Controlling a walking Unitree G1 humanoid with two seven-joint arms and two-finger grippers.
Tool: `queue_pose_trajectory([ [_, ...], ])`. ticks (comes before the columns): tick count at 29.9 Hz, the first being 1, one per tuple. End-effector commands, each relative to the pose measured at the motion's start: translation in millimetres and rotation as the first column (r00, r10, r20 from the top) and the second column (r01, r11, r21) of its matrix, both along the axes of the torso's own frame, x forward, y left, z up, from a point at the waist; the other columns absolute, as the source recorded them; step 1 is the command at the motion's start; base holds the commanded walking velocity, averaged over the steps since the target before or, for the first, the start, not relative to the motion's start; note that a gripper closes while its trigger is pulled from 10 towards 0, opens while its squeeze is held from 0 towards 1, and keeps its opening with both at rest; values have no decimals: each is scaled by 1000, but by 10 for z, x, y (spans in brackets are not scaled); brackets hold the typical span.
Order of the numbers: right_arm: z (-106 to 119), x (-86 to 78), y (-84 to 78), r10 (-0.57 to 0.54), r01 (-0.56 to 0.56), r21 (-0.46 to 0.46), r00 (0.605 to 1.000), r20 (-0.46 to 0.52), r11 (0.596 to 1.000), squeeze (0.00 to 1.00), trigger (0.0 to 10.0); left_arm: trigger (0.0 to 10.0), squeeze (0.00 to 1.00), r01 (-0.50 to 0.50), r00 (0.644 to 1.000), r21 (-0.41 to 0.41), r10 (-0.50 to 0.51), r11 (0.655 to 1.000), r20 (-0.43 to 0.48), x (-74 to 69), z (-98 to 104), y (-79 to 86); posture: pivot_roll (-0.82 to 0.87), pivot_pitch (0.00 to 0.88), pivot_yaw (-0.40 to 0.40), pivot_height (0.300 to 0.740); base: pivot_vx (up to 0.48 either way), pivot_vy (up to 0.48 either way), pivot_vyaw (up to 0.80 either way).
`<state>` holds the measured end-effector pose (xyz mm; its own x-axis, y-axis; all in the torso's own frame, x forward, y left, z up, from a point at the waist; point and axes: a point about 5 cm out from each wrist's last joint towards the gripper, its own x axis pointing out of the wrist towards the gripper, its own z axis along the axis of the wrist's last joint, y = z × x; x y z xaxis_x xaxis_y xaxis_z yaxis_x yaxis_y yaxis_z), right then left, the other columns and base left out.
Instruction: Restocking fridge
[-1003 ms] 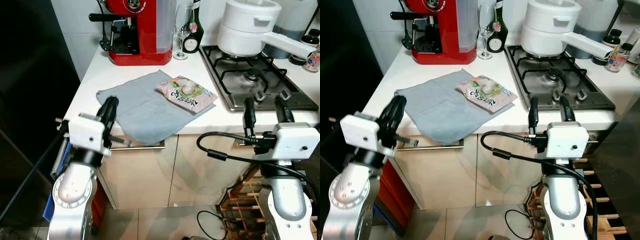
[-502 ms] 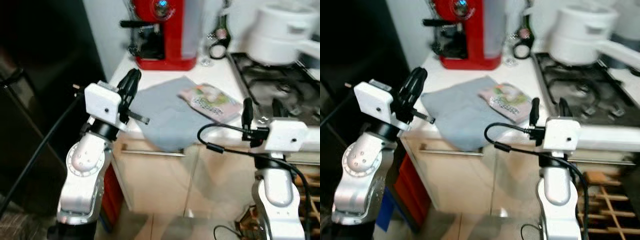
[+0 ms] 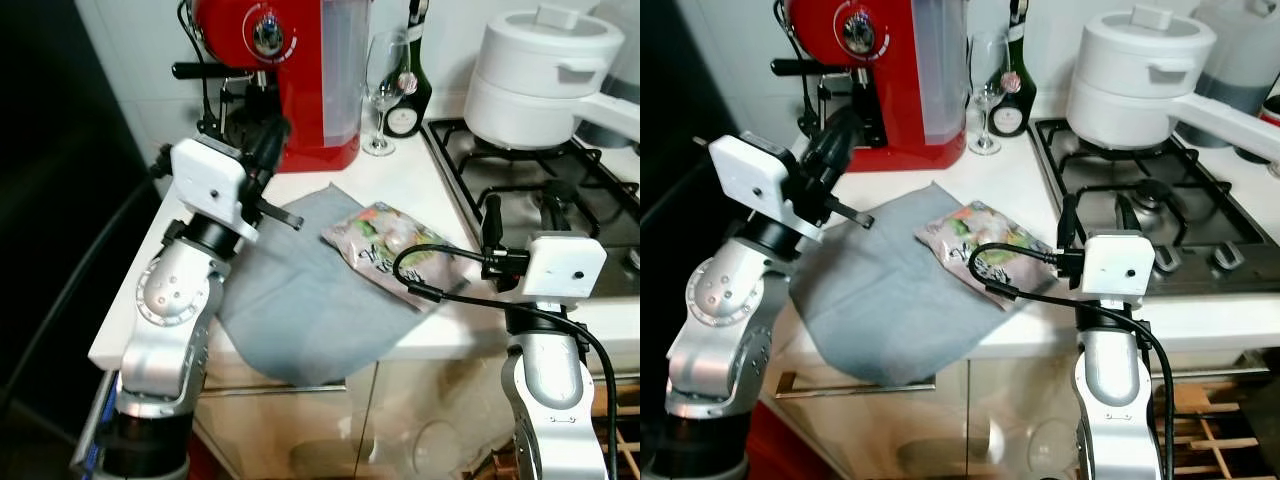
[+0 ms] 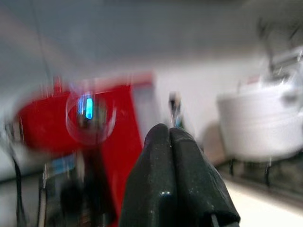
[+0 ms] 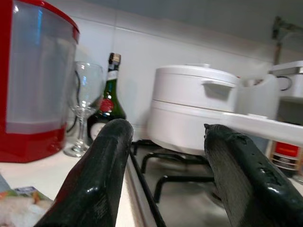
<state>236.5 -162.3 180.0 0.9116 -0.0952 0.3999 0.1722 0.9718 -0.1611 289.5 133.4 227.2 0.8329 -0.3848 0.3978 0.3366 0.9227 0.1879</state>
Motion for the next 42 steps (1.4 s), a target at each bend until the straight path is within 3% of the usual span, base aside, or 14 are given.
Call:
queue_pose_trajectory([
  [1,53,-28,-49,-30,30,-19,999,30,999,0,10000,10000,0,38,998,5,-37,999,-42,33,-32,-54,-143,0,43,740,0,0,0],
  [2,49,-24,-52,-30,31,-20,999,26,999,0,10000,10000,0,105,987,21,-101,994,-128,84,-123,-91,-140,0,40,740,0,0,0],
  [3,49,-24,-52,-30,31,-20,999,26,999,0,10000,10000,0,105,987,21,-101,994,-128,84,-123,-91,-140,0,40,740,0,0,0],
  [5,25,-10,-64,-36,36,-15,999,12,999,0,10000,10000,0,226,945,34,-211,973,-251,179,-242,-125,-145,0,41,740,0,0,0],
  [14,-62,-34,-134,-71,71,-14,997,-21,997,0,10000,10000,0,362,866,-17,-343,932,-363,240,-318,-162,-164,0,55,740,0,0,0],
  [18,-192,-69,-185,-71,72,10,994,-87,997,0,10000,10000,0,500,757,-33,-455,866,-468,133,-534,-239,-160,0,50,740,0,0,0],
  [20,-231,-68,-206,-67,69,13,992,-108,998,0,10000,10000,0,500,742,-39,-452,865,-495,144,-610,-251,-160,0,46,740,0,0,0],
  [26,-377,-41,-258,-15,25,51,981,-192,998,0,10000,10000,0,459,767,-10,-402,888,-500,245,-686,-299,-169,0,46,740,0,0,0],
  [27,-427,-13,-332,-16,44,118,974,-226,992,0,10000,10000,0,446,781,4,-387,895,-490,280,-679,-318,-168,0,45,740,0,0,0],
  [29,-423,23,-385,-20,57,153,972,-233,987,0,10000,10000,0,426,797,1,-375,905,-473,317,-652,-326,-171,0,43,740,0,0,0],
  [35,-375,73,-392,7,26,145,976,-219,989,0,10000,10000,0,381,857,2,-352,925,-378,430,-466,-334,-168,0,33,740,0,0,0],
  [42,-325,89,-358,19,4,119,982,-190,993,0,10000,10000,0,340,882,43,-303,939,-360,560,-424,-335,-163,0,31,740,0,0,0],
])
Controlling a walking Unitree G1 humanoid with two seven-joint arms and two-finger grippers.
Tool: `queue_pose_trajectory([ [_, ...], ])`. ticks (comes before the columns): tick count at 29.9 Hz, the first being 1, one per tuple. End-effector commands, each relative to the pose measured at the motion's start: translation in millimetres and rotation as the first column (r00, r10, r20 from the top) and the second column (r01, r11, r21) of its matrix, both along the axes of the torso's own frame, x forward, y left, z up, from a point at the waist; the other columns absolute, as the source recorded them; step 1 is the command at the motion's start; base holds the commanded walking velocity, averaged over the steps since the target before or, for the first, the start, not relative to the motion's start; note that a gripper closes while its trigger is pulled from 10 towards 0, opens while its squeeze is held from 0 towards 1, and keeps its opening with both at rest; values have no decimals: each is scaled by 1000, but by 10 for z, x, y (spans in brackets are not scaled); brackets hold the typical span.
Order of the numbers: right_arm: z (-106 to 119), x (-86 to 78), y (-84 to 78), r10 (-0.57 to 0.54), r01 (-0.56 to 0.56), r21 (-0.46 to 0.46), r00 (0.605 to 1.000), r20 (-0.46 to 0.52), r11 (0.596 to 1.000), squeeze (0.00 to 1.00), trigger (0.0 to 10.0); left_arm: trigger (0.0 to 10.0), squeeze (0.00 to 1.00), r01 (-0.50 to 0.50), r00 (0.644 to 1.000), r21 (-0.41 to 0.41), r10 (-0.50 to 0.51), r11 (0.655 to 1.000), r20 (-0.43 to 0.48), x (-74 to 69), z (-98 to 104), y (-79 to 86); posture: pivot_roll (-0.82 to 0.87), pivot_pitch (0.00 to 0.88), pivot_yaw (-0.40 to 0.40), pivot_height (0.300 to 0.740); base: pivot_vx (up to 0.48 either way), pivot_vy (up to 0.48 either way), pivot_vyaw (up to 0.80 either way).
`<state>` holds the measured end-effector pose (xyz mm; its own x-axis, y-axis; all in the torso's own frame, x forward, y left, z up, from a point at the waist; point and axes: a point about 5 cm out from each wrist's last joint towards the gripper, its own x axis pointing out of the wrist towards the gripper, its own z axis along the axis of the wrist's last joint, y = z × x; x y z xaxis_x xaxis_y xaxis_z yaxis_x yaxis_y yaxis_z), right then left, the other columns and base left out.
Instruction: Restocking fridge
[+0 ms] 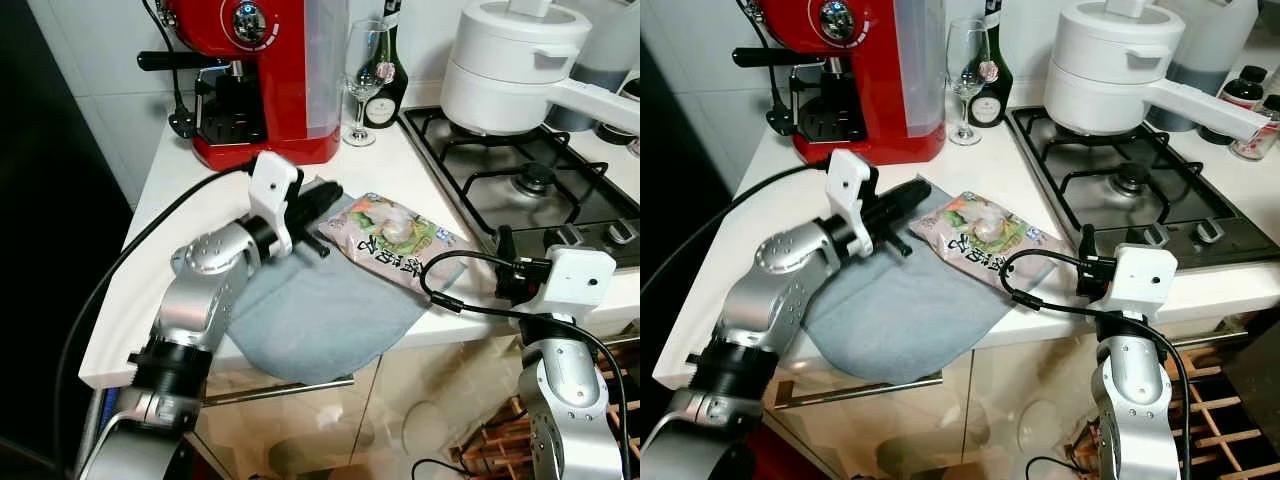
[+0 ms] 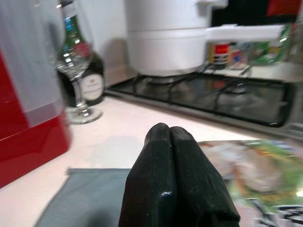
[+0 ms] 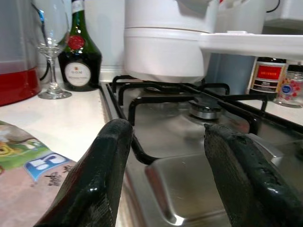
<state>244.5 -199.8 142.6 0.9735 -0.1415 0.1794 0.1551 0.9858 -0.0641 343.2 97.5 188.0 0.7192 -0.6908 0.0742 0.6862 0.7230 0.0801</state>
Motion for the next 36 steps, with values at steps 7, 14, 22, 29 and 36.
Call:
queue_pose_trajectory([
  [7,79,0,24,40,-39,-4,998,49,999,0,10000,10000,0,5,993,54,1,999,-118,154,-259,-123,-160,0,25,740,0,0,0],
  [14,118,1,8,36,-36,-9,997,61,999,0,10000,10000,0,15,995,42,-11,999,-97,217,-202,-258,-176,0,24,740,0,0,0],
  [22,84,39,-30,61,-63,200,998,18,978,0,10000,10000,0,27,983,117,-5,993,-182,164,-529,-216,-185,0,31,740,0,0,0],
  [29,51,91,-186,28,-19,353,999,-20,936,0,10000,10000,0,58,980,112,-35,992,-195,-5,-731,-208,-181,0,25,740,0,0,0],
  [36,78,200,-131,173,-138,560,985,-11,817,0,10000,10000,0,76,980,114,-53,991,-190,-98,-836,-198,-176,0,24,740,0,0,0],
])
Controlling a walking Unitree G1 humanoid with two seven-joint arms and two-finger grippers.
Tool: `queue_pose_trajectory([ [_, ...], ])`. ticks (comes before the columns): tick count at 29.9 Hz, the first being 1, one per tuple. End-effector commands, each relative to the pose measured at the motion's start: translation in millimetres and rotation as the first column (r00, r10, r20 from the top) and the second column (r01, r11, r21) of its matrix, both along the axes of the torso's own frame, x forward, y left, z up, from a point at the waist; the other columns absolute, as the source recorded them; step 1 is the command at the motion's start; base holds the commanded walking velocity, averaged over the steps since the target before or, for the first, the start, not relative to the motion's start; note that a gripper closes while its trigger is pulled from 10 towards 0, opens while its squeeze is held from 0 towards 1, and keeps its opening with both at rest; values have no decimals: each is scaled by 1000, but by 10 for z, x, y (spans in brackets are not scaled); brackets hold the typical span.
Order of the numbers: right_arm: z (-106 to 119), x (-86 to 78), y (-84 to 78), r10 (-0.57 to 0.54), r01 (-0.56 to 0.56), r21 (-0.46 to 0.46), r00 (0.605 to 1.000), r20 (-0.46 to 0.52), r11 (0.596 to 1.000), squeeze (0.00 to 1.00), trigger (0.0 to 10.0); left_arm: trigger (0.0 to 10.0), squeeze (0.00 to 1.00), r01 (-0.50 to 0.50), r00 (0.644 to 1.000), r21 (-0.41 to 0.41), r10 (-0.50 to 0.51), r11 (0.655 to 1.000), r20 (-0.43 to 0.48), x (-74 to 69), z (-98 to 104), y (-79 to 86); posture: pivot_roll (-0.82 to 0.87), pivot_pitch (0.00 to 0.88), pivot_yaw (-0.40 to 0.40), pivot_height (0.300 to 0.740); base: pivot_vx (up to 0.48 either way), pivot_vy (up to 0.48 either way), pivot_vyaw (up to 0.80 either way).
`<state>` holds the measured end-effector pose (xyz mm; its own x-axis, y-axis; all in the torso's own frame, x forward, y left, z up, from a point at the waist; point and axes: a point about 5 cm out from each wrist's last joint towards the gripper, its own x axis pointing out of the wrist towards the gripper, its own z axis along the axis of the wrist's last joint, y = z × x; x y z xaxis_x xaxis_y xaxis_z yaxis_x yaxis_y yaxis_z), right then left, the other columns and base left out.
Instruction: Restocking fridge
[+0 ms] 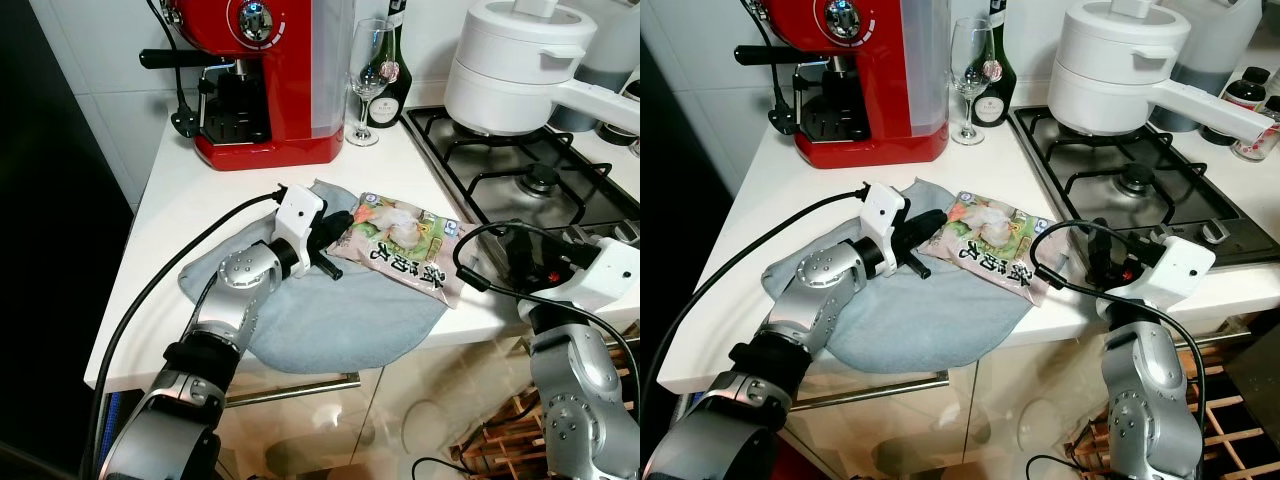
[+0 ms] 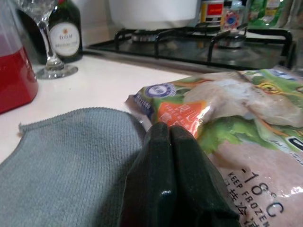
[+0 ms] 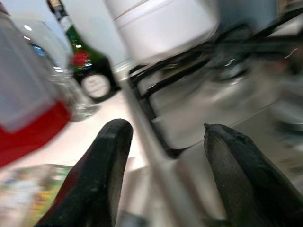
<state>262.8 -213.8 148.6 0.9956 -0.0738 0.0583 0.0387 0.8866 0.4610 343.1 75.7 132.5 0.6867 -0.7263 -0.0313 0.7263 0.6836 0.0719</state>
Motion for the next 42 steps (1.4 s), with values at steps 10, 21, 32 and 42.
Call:
queue_pose_trajectory([
  [10,180,121,220,316,-317,84,948,25,945,0,10000,10000,0,60,996,5,-59,998,-73,-148,-237,-5,-173,0,17,740,0,0,0],
  [21,-58,53,210,362,-332,225,926,-105,916,0,10000,10000,0,74,995,-6,-75,997,-73,-196,-259,-4,-168,0,8,740,0,0,0],
  [32,-55,61,-8,140,-168,-206,980,-144,964,0,10000,10000,0,80,995,3,-79,997,-68,-204,-262,11,-174,0,8,740,0,0,0],
  [42,-285,-66,86,51,-120,-381,981,-186,917,0,10000,10000,0,87,992,11,-85,996,-88,-339,-379,87,-167,0,3,740,0,0,0],
])
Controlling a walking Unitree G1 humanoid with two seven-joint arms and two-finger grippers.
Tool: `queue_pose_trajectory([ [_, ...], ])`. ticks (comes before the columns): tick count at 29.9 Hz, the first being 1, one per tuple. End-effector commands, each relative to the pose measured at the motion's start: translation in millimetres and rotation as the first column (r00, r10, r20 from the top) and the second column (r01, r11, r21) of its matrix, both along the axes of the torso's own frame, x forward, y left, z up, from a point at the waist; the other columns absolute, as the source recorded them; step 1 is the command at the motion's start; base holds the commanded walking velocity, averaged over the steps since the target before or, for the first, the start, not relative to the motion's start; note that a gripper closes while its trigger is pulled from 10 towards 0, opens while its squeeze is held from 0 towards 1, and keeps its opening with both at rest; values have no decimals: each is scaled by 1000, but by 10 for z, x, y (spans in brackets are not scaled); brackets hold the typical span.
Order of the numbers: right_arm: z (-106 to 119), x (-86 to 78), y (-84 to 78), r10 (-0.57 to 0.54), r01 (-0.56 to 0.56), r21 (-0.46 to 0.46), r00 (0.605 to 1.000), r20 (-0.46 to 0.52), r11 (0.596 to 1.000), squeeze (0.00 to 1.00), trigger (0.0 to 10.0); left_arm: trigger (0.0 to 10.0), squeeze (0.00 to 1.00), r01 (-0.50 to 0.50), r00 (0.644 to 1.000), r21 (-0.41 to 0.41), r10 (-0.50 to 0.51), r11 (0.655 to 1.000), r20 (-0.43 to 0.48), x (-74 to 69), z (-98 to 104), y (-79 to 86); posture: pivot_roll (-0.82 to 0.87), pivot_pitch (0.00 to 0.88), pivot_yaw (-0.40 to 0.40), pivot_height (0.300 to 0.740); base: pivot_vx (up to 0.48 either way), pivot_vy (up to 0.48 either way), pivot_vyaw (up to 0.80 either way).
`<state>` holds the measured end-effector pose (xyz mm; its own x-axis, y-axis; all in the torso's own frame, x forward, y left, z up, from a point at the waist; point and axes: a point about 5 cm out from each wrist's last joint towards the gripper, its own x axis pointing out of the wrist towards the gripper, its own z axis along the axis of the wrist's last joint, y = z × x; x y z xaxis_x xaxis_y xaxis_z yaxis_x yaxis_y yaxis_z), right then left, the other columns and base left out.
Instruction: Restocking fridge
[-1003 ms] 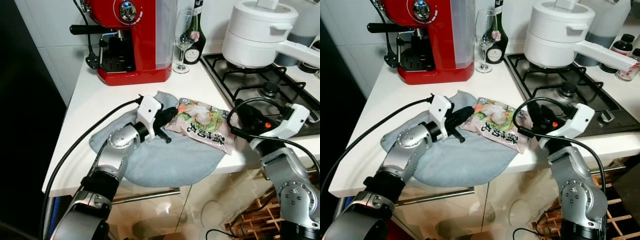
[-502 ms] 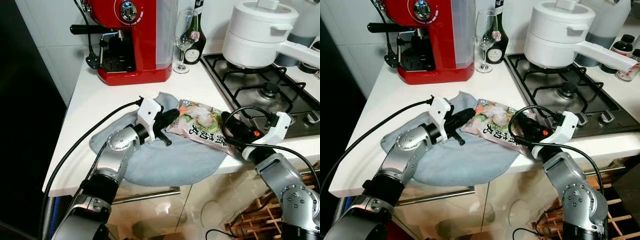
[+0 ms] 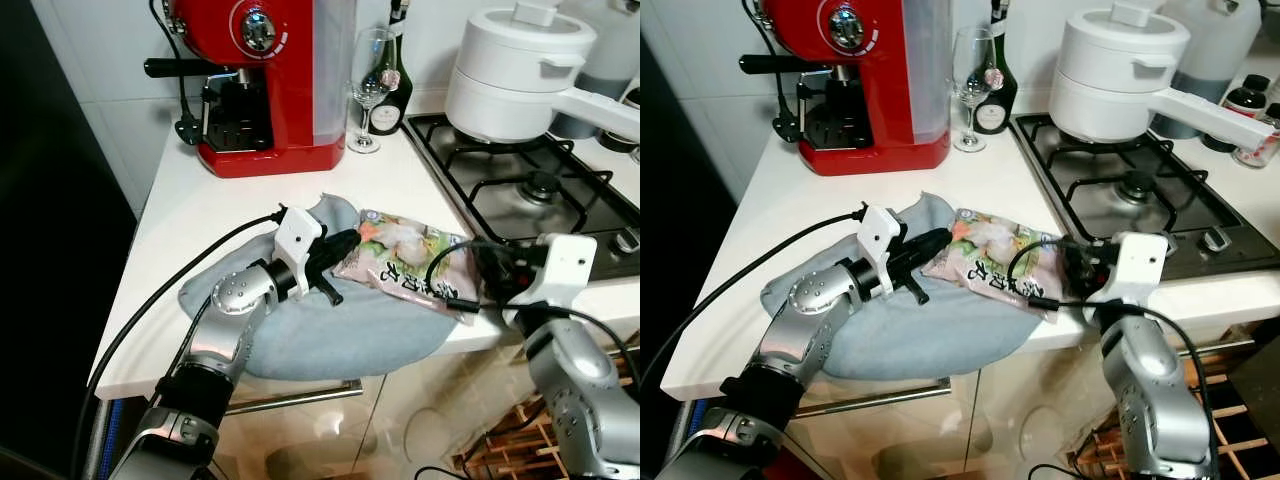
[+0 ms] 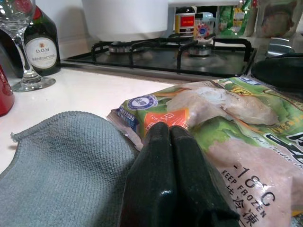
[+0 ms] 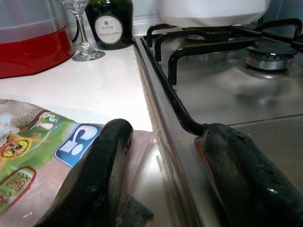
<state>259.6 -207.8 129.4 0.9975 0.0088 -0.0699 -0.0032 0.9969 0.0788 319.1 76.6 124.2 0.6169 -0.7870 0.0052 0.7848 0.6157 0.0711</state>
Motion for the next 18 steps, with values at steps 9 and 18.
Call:
queue_pose_trajectory([
  [9,-154,-36,256,49,-41,205,998,-34,978,0,10000,10000,0,-4,996,78,12,997,-92,-82,-271,148,-155,0,-2,740,0,0,0],
  [18,47,14,309,64,-69,58,994,92,996,0,10000,10000,0,-5,998,98,11,995,-63,-63,-245,178,-151,0,-7,740,0,0,0],
])
